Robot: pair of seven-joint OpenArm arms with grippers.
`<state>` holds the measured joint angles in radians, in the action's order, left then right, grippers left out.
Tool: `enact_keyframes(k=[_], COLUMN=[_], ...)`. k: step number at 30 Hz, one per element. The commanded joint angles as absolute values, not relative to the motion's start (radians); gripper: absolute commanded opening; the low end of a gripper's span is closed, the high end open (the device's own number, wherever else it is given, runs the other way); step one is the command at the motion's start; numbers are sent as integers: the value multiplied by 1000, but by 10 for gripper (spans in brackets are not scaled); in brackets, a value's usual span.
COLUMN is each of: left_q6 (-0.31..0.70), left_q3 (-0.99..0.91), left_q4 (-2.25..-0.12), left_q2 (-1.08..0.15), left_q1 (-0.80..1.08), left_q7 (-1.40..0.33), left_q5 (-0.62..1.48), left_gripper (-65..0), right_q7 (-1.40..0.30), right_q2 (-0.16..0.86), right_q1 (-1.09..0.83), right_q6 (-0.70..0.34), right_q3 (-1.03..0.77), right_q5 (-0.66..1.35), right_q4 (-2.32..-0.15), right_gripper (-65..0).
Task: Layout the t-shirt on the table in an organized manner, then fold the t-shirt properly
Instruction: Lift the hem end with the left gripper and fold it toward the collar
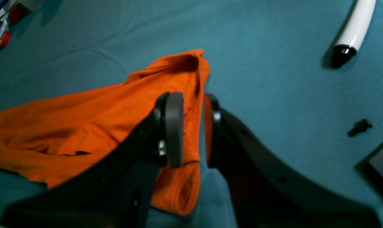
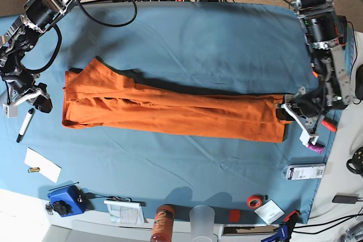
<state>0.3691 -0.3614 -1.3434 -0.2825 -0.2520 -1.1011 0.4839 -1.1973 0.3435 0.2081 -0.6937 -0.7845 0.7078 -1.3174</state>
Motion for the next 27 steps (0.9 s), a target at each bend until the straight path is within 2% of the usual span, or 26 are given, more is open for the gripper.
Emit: enact_keyframes(k=[1,7,14,18,22,27], left_q6=[358,300,258,290,300,290], left_q3=[-352,-208,-66,-62,-62,-84], left_q4=[-1357,-1295,-1256,-1257,-1257,-1257], left_q2=[-290,-288,-288,-286,-286,-292], left_q1=[-274,-280,-286,-289,-300,-355], left_q7=[-1091,-1096,-1167,-1211,-1212,-1211], left_q5=[469,387,574,647,645,594], left_gripper=[-379,-379,-388,-494,-650,-650], right_q7=[-1178,-1179,-1179,-1179,-1178,-1178], right_q2=[365,365,365,365,365,365], right_q1=[227,227,227,227,227,227], right_q6=[-698,-698,-698,-698,-698,-698], right_q3=[-786,-786,-786,-786,-786,-786], right_q5=[733,733,733,733,733,734], right_q4=[-1335,-1335,-1335,-1335,-1335,-1335], right_gripper=[-529,-529,-529,-529,-529,-529])
